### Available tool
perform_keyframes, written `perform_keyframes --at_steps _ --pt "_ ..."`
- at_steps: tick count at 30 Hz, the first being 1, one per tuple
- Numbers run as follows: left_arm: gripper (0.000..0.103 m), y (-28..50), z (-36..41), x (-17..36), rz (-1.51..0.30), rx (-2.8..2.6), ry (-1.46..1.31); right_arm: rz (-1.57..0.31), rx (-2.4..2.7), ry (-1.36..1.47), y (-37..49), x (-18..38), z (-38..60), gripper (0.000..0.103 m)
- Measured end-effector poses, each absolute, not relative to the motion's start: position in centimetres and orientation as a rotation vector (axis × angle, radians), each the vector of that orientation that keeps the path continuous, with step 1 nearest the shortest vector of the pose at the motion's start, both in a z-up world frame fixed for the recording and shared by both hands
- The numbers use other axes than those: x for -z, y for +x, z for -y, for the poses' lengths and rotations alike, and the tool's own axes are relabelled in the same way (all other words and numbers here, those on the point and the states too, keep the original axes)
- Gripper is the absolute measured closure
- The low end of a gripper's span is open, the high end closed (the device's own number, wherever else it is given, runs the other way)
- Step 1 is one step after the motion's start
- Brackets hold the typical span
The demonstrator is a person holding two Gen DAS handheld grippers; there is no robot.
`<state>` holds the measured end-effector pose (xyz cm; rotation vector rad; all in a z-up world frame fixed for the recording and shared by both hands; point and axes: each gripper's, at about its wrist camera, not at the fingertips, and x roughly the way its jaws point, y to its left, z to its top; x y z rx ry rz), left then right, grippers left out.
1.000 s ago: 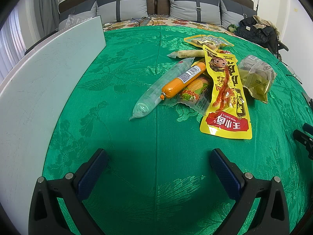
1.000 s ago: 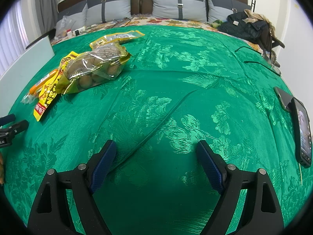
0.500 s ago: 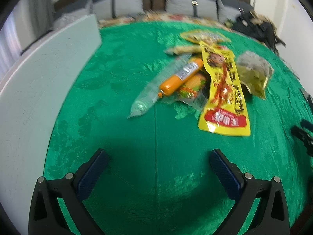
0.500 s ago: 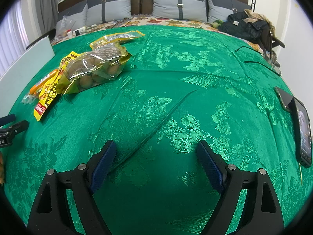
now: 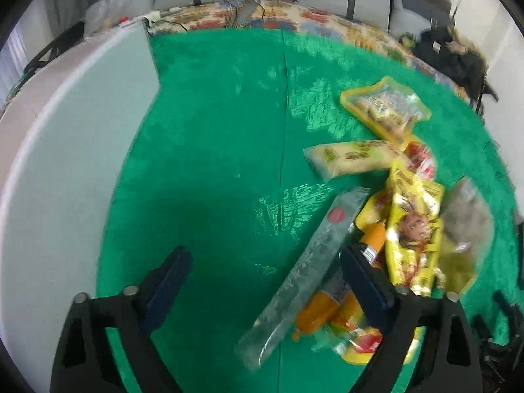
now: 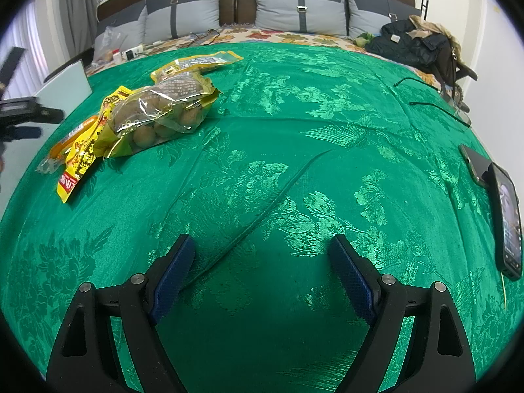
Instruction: Organize snacks
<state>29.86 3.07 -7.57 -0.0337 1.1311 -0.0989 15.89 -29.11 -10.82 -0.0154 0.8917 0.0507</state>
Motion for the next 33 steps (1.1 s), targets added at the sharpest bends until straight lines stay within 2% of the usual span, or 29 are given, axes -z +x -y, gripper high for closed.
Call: perform_keyframes --at_steps 3,6,9,10,11,16,25,27,28,30,31,32,33 --pt "0.017 30.2 -2.6 8.4 -1.143 0.148 -0.042 -0.892 -0.051 -0.015 15.9 10.8 29.1 0.016" --pt "0.024 29.6 -1.7 8.6 -1.131 0.188 0.051 -0.892 -0.051 -0.015 15.9 10.8 29.1 0.016" --pt "0.045 29.1 -1.3 8.4 -1.117 0.230 0.131 -0.892 -0.051 -0.015 15.9 10.8 29.1 0.016" --pt "0.058 28.9 -1.0 8.2 -1.111 0.239 0.145 -0.892 -0.051 -0.015 15.9 10.8 29.1 0.016" --pt "0.076 28.9 -0.9 8.1 -1.110 0.246 0.151 -0.892 -0.051 -0.015 15.9 10.8 29.1 0.016" --pt "0.083 27.4 -0.5 8.1 -1.091 0.197 0.176 -0.892 -0.051 -0.015 15.9 10.8 29.1 0.016" --pt "0.084 21.3 -5.2 8.0 -1.091 0.081 -0.040 -0.892 -0.051 -0.015 15.9 10.8 29.1 0.016" --pt "0.083 20.6 -5.4 8.2 -1.087 0.097 -0.051 -0.892 -0.051 -0.015 15.9 10.8 29.1 0.016" --pt "0.079 20.2 -5.4 8.2 -1.073 0.110 -0.053 -0.892 -0.051 -0.015 15.9 10.8 29.1 0.016" --pt "0.052 20.1 -5.3 8.3 -1.052 0.119 -0.045 -0.892 -0.051 -0.015 16.0 10.8 29.1 0.016" --pt "0.026 20.1 -5.2 8.4 -1.050 0.109 -0.034 -0.892 -0.050 -0.015 16.0 10.8 29.1 0.016" --pt "0.016 20.2 -5.2 8.7 -1.049 0.085 -0.017 -0.892 -0.051 -0.015 16.0 10.8 29.1 0.016" --pt "0.015 20.0 -5.4 9.0 -1.043 0.073 -0.007 -0.892 -0.051 -0.014 16.0 10.8 29.1 0.016"
